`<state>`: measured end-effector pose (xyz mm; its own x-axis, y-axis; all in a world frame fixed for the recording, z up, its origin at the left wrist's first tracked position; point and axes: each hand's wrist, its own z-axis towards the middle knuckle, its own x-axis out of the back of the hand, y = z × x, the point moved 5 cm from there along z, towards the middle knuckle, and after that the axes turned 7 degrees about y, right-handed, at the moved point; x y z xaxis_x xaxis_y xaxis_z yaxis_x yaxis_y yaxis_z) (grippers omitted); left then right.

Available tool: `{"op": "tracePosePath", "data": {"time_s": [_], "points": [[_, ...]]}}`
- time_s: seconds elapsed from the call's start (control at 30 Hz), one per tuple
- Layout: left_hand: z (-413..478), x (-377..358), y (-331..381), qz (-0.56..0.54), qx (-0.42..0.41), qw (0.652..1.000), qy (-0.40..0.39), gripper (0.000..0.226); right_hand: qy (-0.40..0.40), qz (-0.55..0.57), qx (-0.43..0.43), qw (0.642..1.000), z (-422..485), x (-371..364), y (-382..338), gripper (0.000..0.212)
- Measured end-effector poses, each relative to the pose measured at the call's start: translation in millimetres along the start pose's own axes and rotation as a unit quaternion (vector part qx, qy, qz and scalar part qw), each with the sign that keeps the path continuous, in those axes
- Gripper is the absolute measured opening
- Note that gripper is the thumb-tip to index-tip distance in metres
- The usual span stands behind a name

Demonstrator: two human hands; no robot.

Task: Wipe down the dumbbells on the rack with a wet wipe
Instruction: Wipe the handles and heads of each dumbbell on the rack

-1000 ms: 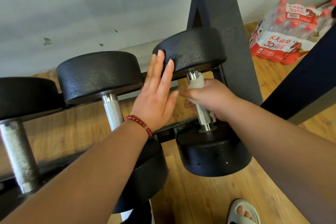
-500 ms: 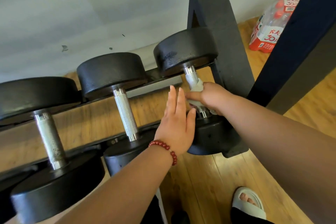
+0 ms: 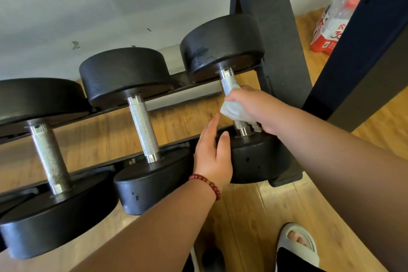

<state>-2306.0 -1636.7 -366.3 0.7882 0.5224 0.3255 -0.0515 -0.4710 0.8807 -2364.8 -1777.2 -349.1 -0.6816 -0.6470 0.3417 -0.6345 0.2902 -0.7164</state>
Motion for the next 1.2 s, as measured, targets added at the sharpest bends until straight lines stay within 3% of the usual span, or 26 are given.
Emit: {"op": "tracePosePath", "data": {"time_s": [0.1, 0.23, 0.4, 0.57, 0.7, 0.8, 0.97, 1.03, 1.2], "points": [[3, -1, -4, -0.026, 0.005, 1.000, 0.000, 0.061, 0.006, -0.086, 0.064, 0.994, -2, 2, 2, 0.052], [2, 0, -3, -0.050, 0.013, 0.999, -0.004, 0.061, 0.020, -0.104, 0.095, 0.990, -2, 0, -6, 0.050], [3, 0, -3, -0.046, 0.002, 0.999, 0.003, 0.061, 0.021, -0.004, 0.118, 0.993, 3, -4, -13, 0.036], [3, 0, -4, -0.036, -0.009, 0.999, 0.009, 0.061, -0.009, -0.053, 0.090, 0.994, 2, -6, -5, 0.044], [2, 0, -3, -0.037, -0.011, 0.999, 0.010, 0.060, 0.034, 0.029, 0.108, 0.993, 8, -4, -21, 0.028], [4, -1, -4, -0.037, -0.014, 0.999, 0.008, 0.060, 0.046, 0.080, 0.096, 0.991, 11, -7, -20, 0.031], [5, 0, -1, -0.048, -0.029, 0.998, 0.011, 0.060, -0.023, -0.100, -0.002, 0.995, 11, -4, 7, 0.052], [5, 0, -3, -0.046, -0.024, 0.999, 0.012, 0.059, -0.002, -0.064, 0.006, 0.998, 13, -3, 2, 0.061], [4, 0, -5, -0.041, -0.015, 0.999, 0.008, 0.060, 0.064, 0.095, 0.054, 0.992, 23, -5, -31, 0.044]]}}
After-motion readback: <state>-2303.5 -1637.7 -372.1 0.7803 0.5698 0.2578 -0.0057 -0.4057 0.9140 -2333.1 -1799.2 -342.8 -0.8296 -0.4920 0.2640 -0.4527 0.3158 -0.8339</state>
